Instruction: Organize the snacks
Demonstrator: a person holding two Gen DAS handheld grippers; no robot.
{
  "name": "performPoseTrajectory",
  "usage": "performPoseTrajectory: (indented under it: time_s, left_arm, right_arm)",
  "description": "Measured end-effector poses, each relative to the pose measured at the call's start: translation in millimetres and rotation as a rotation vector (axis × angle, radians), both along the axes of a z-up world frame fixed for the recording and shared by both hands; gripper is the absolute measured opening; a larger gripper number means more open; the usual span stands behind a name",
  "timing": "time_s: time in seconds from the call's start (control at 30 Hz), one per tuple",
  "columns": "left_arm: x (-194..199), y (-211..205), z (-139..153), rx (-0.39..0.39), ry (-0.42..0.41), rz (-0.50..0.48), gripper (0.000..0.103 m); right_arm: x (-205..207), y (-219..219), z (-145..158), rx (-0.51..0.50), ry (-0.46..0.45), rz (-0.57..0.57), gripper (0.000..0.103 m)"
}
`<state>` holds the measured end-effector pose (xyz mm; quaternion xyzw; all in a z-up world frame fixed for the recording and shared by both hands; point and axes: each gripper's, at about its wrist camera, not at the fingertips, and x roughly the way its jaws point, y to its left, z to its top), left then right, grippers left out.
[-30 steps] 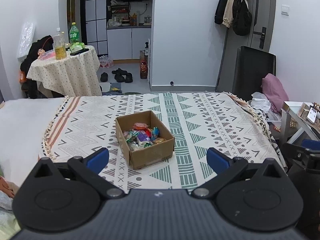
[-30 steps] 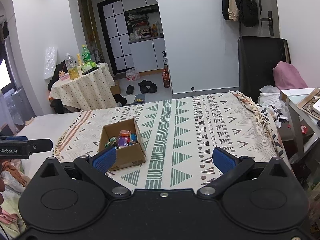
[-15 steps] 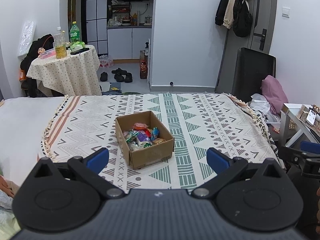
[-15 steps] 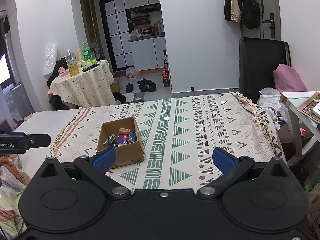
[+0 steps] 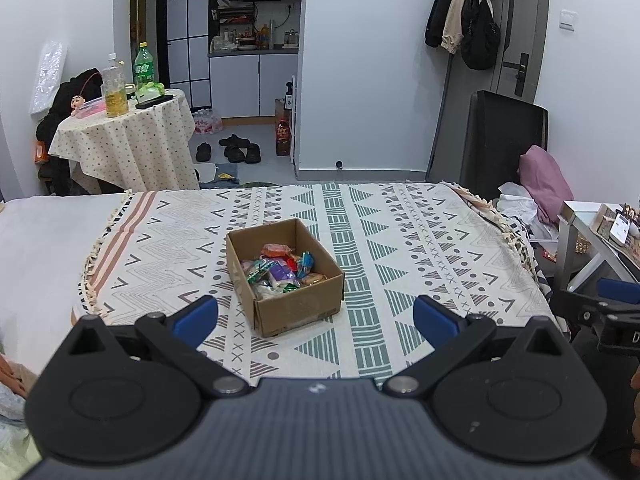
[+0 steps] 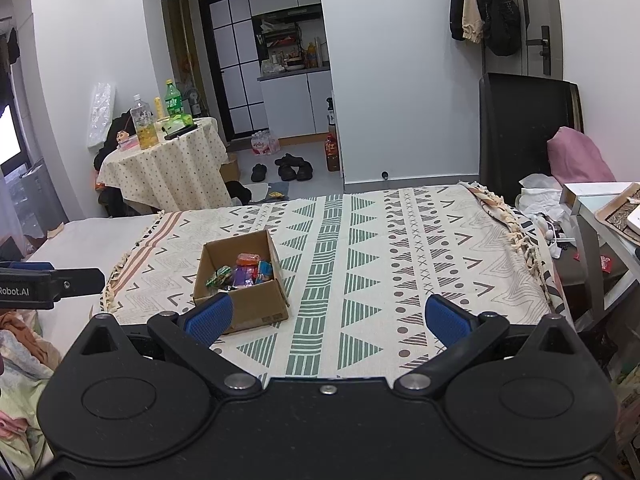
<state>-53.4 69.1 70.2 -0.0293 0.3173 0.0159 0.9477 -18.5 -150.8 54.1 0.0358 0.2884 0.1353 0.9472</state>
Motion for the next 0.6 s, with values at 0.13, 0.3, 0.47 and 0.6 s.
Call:
performPoseTrajectory:
  time_s: [0.13, 0.3, 0.47, 0.6]
  left_arm:
    - [0.0, -0.3, 0.0, -0.001, 0.0, 0.001, 0.103]
    - [0.0, 0.0, -0.2, -0.004, 0.0, 0.005, 0.103]
    - [-0.9, -1.0, -1.8, 0.003, 0.001, -0.012, 0.103]
    - [-1.7, -0.8, -3.9, 0.006, 0.006, -0.023, 0.103]
  right_arm:
    - [-0.2, 1.5, -0.6, 0.001, 0.003, 0.003, 0.103]
    - [-0.3, 1.9, -0.3, 0.001, 0.0, 0.005, 0.103]
    - [0.0, 2.4, -0.3, 0.001, 0.001, 0.005, 0.103]
    - [0.8, 1.6, -1.5, 0.001, 0.005, 0.004, 0.103]
